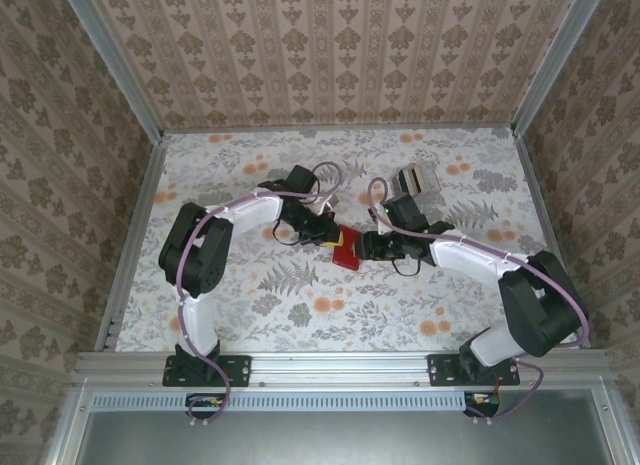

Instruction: Put the credit cards into the card holder

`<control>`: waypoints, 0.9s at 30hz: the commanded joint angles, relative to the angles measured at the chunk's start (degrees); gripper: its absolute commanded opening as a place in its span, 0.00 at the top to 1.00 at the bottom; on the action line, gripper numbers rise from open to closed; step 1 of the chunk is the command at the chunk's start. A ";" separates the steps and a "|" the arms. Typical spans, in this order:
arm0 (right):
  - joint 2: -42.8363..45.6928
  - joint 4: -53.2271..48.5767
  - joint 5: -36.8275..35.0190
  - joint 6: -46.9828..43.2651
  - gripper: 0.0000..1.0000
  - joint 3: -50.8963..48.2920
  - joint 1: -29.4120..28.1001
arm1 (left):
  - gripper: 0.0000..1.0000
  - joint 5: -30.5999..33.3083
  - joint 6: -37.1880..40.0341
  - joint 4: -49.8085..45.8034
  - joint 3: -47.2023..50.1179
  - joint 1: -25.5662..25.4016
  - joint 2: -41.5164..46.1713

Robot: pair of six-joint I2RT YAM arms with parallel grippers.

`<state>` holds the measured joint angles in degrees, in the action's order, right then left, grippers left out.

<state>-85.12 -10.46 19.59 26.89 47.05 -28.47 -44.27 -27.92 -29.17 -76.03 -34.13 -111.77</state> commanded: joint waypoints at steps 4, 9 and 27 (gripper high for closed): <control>-5.16 -1.65 -5.76 -1.22 0.58 5.36 -1.32 | 1.00 -10.52 -3.57 1.78 -0.95 0.86 0.67; -7.28 -2.72 -8.68 0.51 0.56 7.26 -1.85 | 1.00 -11.68 -3.28 1.84 -1.23 0.73 0.67; -3.51 -5.62 -14.24 3.17 1.00 5.90 -2.41 | 1.00 -8.20 -5.12 4.95 3.89 2.58 2.25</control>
<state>-91.13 -14.33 8.86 28.95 54.85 -31.44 -51.46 -32.23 -24.49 -73.54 -32.27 -111.72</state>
